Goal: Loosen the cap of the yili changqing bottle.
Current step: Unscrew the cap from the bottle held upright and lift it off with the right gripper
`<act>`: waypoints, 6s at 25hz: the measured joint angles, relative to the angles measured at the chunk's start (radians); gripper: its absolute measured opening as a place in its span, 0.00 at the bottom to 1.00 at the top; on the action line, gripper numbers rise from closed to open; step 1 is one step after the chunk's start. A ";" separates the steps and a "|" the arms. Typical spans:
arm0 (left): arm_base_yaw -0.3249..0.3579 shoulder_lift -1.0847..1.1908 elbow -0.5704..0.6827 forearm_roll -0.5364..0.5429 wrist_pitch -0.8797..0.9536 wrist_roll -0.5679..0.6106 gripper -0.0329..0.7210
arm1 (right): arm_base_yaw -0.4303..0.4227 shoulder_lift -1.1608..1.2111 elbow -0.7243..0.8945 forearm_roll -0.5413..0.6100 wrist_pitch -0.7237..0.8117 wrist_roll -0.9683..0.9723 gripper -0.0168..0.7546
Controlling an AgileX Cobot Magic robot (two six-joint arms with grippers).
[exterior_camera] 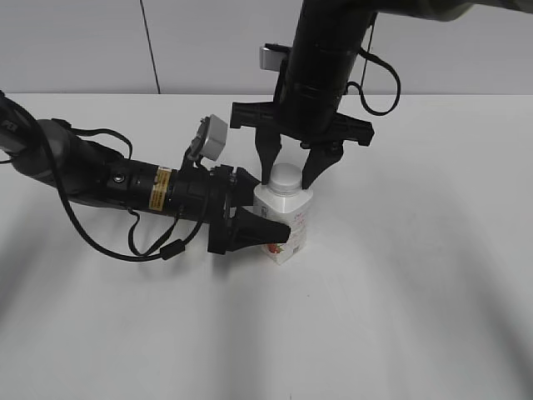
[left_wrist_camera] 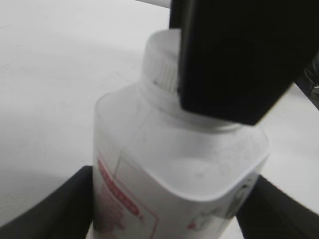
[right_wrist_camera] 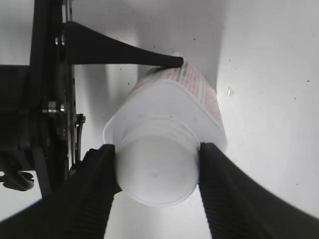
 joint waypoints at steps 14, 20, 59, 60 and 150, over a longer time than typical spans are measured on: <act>0.000 0.000 0.000 -0.011 0.004 0.000 0.71 | 0.002 0.009 -0.026 -0.013 0.010 -0.036 0.54; 0.000 0.000 0.000 -0.011 0.004 0.000 0.71 | 0.002 0.009 -0.026 -0.016 0.010 -0.299 0.54; 0.001 0.000 0.000 0.009 -0.004 0.008 0.71 | 0.002 0.009 -0.030 -0.015 0.015 -1.450 0.53; 0.001 0.000 0.000 0.009 -0.004 0.008 0.71 | 0.002 0.009 -0.030 -0.015 0.015 -1.450 0.53; 0.001 0.000 0.000 0.020 -0.012 -0.007 0.70 | 0.003 -0.005 0.010 -0.011 0.006 -0.420 0.54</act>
